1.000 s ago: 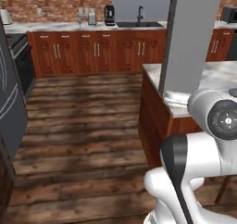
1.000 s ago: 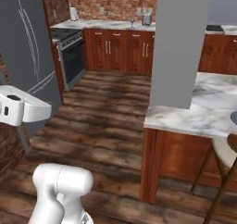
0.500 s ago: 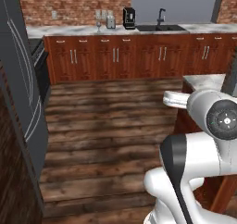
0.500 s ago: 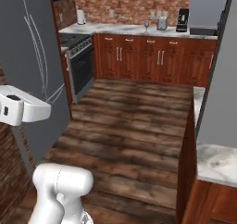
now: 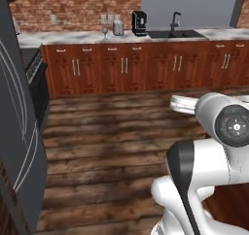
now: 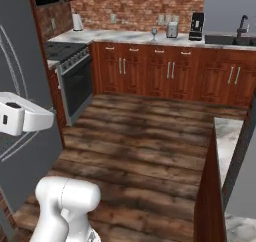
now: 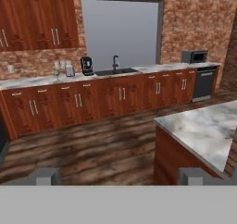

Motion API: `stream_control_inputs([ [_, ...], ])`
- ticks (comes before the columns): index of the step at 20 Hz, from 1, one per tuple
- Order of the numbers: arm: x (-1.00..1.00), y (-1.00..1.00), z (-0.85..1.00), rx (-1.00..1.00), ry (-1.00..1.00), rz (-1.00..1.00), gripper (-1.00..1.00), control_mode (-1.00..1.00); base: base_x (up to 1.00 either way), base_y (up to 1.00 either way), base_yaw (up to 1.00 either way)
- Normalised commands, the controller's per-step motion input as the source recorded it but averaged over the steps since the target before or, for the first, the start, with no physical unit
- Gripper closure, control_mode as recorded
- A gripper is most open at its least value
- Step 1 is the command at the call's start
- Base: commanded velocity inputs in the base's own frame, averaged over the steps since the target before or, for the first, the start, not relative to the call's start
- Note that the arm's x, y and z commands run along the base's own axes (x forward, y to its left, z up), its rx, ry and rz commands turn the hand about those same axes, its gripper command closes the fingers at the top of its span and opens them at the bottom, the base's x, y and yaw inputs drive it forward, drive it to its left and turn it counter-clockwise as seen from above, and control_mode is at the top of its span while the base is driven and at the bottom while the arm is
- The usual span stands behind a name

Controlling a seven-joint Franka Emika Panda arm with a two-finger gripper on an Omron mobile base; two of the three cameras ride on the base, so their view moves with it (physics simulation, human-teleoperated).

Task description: Retrieve the wine glasses from the counter and place one next to each plate.

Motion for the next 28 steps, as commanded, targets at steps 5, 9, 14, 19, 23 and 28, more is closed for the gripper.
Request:
stream_control_inputs([
  [5,0.0,0.0,0.0,0.0,0.0,0.0,-1.0,1.0,1.0,-0.07,-0.14],
  [9,0.0,0.0,0.0,0.0,0.0,0.0,-1.0,1.0,1.0,0.0,-0.18],
  [14,0.0,0.0,0.0,0.0,0.0,0.0,-1.0,1.0,1.0,0.0,-0.23],
  [19,0.0,0.0,0.0,0.0,0.0,0.0,-1.0,1.0,1.0,0.13,-0.19],
  [23,0.0,0.0,0.0,0.0,0.0,0.0,-1.0,1.0,1.0,0.15,-0.1],
  [28,0.0,0.0,0.0,0.0,0.0,0.0,-1.0,1.0,1.0,0.05,-0.05],
])
